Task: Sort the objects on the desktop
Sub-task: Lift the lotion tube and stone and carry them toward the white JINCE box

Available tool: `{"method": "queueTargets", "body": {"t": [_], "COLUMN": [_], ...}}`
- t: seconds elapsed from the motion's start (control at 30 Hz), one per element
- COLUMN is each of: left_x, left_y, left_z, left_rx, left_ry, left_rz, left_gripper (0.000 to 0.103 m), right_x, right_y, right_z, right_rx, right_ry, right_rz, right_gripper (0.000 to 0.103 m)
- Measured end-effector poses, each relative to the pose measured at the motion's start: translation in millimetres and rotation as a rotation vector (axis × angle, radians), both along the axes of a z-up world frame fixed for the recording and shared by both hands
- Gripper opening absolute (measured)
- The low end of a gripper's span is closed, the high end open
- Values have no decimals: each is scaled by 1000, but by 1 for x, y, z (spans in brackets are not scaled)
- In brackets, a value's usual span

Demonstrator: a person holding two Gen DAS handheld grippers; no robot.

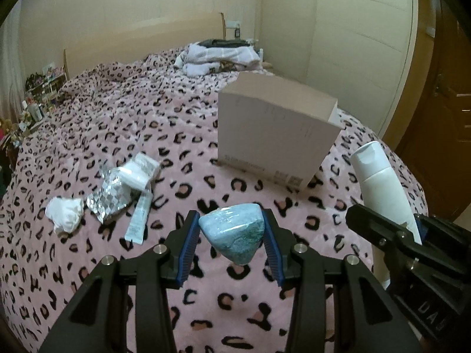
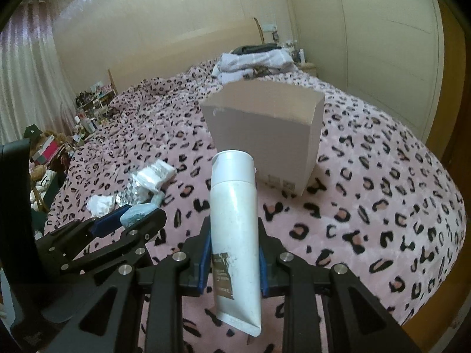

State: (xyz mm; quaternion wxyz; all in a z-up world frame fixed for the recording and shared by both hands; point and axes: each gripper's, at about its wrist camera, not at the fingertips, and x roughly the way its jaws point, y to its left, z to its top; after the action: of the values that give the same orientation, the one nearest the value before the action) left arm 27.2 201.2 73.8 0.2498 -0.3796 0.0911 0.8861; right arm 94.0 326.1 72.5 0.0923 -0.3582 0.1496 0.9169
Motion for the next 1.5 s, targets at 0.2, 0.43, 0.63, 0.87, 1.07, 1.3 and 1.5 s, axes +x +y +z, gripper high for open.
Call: {"method": "queueTargets", "body": {"t": [0.2, 0.43, 0.63, 0.87, 1.07, 1.3, 1.5], "left_x": [0, 0, -4, -14, -28, -50, -63], "left_y": [14, 25, 33, 42, 50, 61, 66], "left_z": [17, 8, -12, -39, -57, -62, -66], "left_rx": [2, -11, -32, -49, -58, -63, -65], "left_ry": [31, 15, -16, -52, -73, -61, -53], "left_rz": [-27, -43, -54, -73, -89, -101, -114], "left_gripper": [43, 43, 43, 43, 43, 43, 43], "right_x": [0, 2, 3, 0, -10, -28, -41], "right_y": [5, 13, 24, 40, 50, 56, 58], "right_z": [14, 10, -5, -27, -43, -48, -54], "right_rx": [17, 13, -2, -17, -23, -12, -3], "right_ry": [28, 21, -6, -44, -71, -76, -83], "right_rz": [-12, -30, -52, -86, -106, -110, -110], "right_gripper": [26, 26, 26, 26, 26, 26, 26]}}
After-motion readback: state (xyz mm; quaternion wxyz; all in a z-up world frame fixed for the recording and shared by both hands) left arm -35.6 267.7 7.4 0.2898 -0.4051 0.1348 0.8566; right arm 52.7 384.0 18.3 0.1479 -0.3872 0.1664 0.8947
